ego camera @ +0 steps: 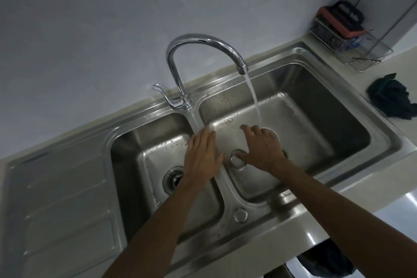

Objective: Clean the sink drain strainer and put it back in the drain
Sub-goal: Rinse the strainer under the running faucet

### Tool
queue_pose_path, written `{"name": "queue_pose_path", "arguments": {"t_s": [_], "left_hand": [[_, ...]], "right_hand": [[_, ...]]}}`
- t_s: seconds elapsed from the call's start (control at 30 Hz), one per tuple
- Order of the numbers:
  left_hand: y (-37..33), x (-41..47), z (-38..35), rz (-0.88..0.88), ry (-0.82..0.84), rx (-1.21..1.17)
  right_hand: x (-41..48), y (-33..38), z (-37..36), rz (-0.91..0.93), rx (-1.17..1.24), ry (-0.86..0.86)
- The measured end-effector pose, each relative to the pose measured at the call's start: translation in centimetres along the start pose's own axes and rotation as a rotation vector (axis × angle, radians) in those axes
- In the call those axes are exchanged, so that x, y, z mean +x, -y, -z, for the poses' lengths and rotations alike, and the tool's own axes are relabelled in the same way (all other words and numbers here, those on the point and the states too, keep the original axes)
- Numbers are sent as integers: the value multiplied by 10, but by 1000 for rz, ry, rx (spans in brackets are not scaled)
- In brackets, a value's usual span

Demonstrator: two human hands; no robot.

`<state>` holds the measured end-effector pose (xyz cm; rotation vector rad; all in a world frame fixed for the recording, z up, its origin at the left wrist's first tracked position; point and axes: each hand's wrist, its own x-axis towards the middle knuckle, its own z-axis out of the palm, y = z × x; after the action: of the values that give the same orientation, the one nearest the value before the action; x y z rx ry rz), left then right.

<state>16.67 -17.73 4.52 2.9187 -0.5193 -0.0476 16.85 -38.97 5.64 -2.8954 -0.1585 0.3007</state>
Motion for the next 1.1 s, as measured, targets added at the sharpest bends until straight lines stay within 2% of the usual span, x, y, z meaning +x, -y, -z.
{"name": "queue_pose_path", "arguments": {"t_s": [0.23,0.43,0.6,0.73,0.9,1.1], "left_hand": [[95,61,86,182,-300,83],[122,108,102,391,-116,-8],[119,119,97,447,-126,-47],[119,112,97,447,-186,-115],[107,92,95,305,-302,-164],[87,69,84,281,-324,-172]], "right_hand": [[-12,35,18,21,11,-23],[-33,29,17,-43,-16,62],[-37,24,19,-68,-50,91],[-36,21,20,-75,-51,104],[-39,18,19,-64,-56,121],[-45,8,18,-83,-79,129]]}}
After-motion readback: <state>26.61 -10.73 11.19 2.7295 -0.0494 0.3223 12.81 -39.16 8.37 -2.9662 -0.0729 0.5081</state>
